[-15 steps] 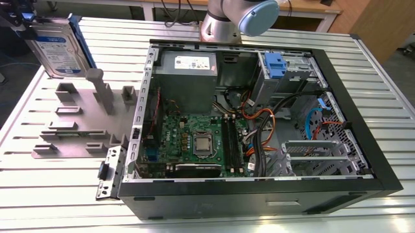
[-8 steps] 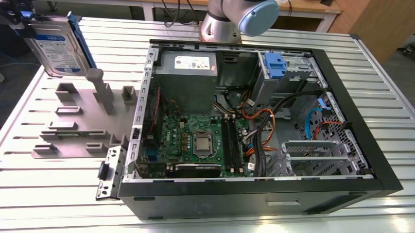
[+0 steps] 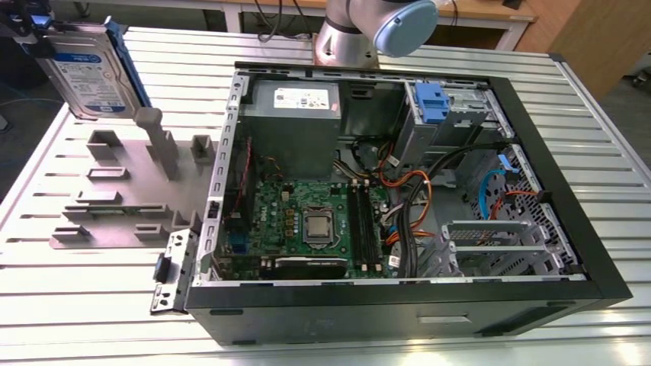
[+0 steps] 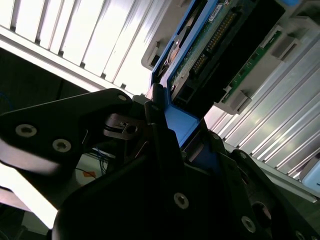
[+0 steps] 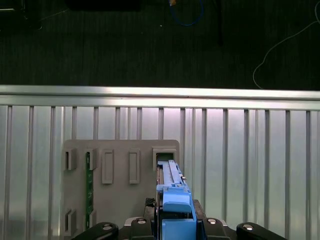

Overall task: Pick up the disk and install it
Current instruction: 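Pick up the disk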

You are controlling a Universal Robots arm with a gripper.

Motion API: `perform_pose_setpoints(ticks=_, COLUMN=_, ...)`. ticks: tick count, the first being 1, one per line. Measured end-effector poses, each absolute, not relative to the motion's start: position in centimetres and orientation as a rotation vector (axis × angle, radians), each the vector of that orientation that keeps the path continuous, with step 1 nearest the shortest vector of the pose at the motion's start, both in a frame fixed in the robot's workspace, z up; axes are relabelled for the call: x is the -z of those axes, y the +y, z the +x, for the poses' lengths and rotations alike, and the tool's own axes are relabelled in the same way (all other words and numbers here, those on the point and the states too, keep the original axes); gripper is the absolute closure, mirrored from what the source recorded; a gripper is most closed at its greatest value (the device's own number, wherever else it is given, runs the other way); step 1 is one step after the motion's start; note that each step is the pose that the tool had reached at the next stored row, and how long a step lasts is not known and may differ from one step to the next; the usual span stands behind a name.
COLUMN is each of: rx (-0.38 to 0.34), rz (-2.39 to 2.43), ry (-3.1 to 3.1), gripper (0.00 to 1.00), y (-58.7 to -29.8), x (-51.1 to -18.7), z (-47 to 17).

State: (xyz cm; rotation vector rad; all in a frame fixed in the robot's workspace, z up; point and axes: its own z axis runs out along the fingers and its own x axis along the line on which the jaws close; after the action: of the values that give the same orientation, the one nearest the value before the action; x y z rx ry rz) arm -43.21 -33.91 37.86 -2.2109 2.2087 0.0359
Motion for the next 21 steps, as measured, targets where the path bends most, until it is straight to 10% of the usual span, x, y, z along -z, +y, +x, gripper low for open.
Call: perform_pose_setpoints(ticks=21, rx=-0.036, rz=-2.211, ry=2.209, gripper=0.64, y=-33.9, x=-39.1, z=-43.2)
